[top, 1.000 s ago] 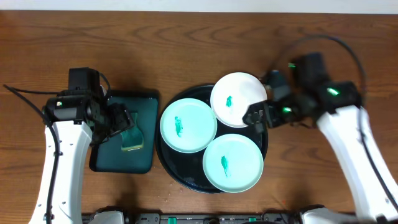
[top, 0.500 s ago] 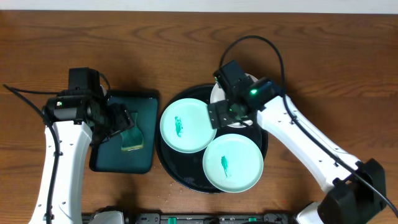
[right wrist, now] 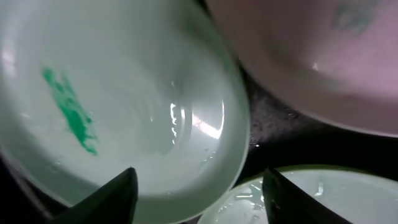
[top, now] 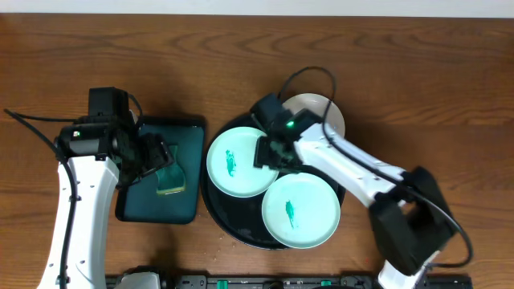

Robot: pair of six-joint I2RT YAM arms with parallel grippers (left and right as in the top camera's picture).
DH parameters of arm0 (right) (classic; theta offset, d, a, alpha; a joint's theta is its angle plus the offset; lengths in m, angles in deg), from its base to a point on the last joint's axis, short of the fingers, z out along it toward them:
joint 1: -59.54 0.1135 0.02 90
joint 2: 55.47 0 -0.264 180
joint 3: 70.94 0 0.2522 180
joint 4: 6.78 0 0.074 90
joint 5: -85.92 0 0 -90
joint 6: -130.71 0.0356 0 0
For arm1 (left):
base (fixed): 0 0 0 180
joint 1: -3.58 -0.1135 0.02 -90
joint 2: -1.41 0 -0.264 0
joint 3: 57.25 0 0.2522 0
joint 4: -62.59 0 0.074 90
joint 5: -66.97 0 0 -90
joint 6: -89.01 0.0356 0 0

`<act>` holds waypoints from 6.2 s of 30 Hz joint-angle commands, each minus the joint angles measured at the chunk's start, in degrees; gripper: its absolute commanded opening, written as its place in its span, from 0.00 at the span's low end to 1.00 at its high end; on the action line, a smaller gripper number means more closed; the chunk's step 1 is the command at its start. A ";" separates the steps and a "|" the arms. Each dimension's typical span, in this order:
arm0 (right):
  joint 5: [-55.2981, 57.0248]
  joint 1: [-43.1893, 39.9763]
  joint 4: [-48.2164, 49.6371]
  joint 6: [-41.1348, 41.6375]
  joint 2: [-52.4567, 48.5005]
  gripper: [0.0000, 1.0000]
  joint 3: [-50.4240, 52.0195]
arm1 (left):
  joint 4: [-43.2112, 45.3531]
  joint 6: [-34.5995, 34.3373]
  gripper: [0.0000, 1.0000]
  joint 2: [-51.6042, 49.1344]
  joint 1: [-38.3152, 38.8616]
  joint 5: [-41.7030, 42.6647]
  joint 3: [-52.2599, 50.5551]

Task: Clean dirty plates on tray and stack at the side

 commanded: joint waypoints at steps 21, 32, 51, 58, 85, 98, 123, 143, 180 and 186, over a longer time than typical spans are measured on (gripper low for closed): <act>7.82 0.42 3.32 -8.33 -5.14 0.09 0.42 | -0.20 0.46 0.79 0.02 -0.31 0.52 1.20; 8.09 1.44 5.27 -8.28 -8.13 0.01 0.42 | -0.17 0.46 0.79 0.02 -0.31 0.52 1.20; 8.48 1.44 4.83 -10.29 -8.13 0.01 0.42 | 3.32 1.57 0.55 -9.88 -0.31 -7.23 1.09; 8.48 1.44 4.85 -11.32 -8.13 0.01 0.42 | 6.40 1.57 0.40 -20.94 -0.28 -6.51 1.09; 8.48 1.44 4.98 -11.34 -8.13 0.01 0.42 | 15.54 1.57 0.44 -27.93 -0.13 -0.57 -3.39; 8.48 1.44 3.93 -11.74 -8.13 0.01 0.42 | 13.57 1.57 0.38 -27.93 -0.13 -0.57 -4.02; 8.48 1.44 3.48 -11.74 -8.13 0.01 0.42 | 17.35 1.57 0.07 -18.84 -0.13 -0.79 -7.50; 8.46 1.44 3.91 -11.72 -8.13 0.06 0.42 | 12.46 2.69 0.74 -12.02 -0.13 -1.22 -7.50; 8.48 1.44 3.08 -11.76 -8.13 0.03 0.42 | 14.40 4.59 0.07 -5.44 0.37 -0.79 -7.50; 8.50 1.44 3.13 -11.76 -8.13 0.03 0.42 | 14.84 7.23 0.07 0.68 0.37 -0.83 -7.50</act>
